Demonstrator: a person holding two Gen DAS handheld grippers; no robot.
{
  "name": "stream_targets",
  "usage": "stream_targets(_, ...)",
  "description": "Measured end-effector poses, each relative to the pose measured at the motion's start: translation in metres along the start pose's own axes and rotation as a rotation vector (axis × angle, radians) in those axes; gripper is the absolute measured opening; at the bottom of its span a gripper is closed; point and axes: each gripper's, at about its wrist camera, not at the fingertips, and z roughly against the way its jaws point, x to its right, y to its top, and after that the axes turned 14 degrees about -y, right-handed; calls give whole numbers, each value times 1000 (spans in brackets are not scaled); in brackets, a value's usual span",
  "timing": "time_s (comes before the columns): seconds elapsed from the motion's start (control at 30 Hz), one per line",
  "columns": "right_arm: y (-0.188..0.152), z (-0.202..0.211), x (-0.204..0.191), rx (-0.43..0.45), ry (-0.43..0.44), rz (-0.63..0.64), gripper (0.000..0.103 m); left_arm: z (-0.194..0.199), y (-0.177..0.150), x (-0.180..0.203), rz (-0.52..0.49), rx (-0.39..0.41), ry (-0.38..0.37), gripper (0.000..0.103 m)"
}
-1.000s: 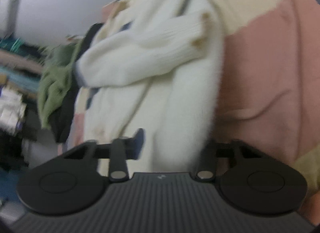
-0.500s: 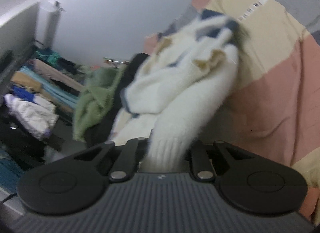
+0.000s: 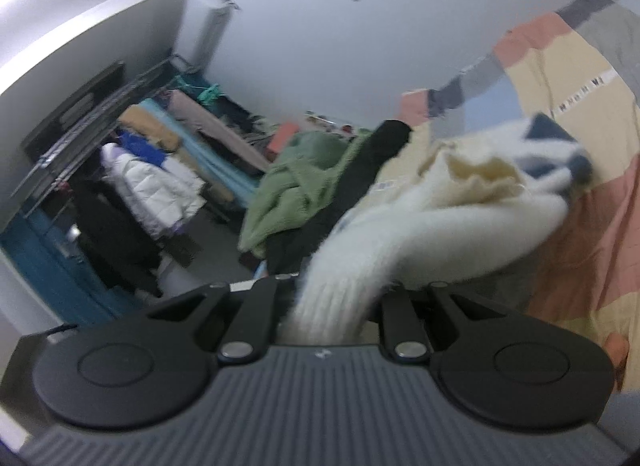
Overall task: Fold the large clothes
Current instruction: 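Grasp the folded sweater with both tools and lift it off the quilt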
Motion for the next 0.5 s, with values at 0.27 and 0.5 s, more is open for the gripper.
stream_targets(0.27,-9,47,-18,74,15,-25,17,16,-10,52,-121,14,-8,17)
stream_targets(0.5,43,-8,-23,152,-71,-30,17,-28,30,34,-226,72,121,17)
